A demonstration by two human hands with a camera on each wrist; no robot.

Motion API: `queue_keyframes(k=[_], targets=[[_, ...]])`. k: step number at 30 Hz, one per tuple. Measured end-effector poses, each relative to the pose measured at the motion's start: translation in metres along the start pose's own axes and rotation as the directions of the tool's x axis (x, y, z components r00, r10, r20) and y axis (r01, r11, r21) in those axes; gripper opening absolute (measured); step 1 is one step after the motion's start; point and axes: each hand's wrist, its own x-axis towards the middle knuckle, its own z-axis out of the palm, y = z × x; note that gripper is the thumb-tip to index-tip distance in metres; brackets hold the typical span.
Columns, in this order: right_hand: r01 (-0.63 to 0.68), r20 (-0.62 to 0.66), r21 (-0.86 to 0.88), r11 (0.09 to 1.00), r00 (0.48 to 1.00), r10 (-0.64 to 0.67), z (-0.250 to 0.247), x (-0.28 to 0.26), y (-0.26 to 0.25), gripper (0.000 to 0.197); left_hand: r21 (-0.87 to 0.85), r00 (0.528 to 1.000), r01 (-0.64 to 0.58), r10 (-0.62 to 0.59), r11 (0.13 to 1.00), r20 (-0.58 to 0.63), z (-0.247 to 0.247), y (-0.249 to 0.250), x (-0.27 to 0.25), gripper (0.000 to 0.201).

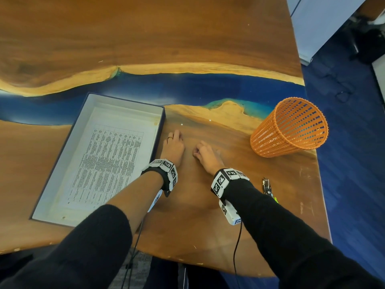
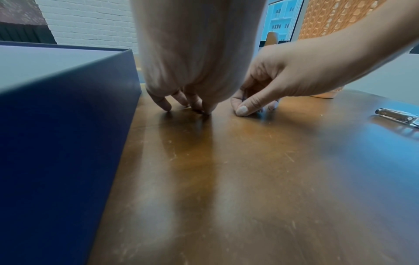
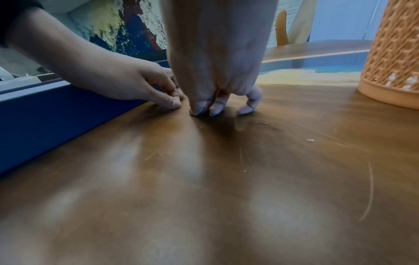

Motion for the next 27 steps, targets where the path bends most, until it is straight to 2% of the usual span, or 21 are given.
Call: queue_keyframes(k=[8, 15, 20, 27], targets=[[0.031, -0.038, 0.059, 0.998, 0.999, -0.028, -0.0027, -0.0038, 0.0094, 0.004, 0.009, 1.000, -0.001, 0.001, 1.000, 0.014, -0.0006, -0.0007, -0.0002, 0.032], [0.037, -0.060, 0.011, 0.999, 0.997, -0.037, -0.0018, -0.0050, 0.0061, 0.008, 0.028, 1.000, -0.006, 0.006, 1.000, 0.016, -0.0019, 0.0000, -0.0017, 0.032], [0.060, -0.017, -0.043, 0.997, 0.998, -0.061, -0.0052, -0.0050, 0.0026, 0.012, 0.049, 1.000, -0.007, 0.006, 0.999, 0.014, -0.0020, 0.0011, -0.0021, 0.032], [0.032, 0.039, -0.055, 0.998, 0.999, -0.029, -0.0063, -0.0043, 0.0008, 0.016, 0.031, 1.000, -0.009, 0.009, 0.999, -0.002, -0.0027, 0.0017, -0.0025, 0.031]])
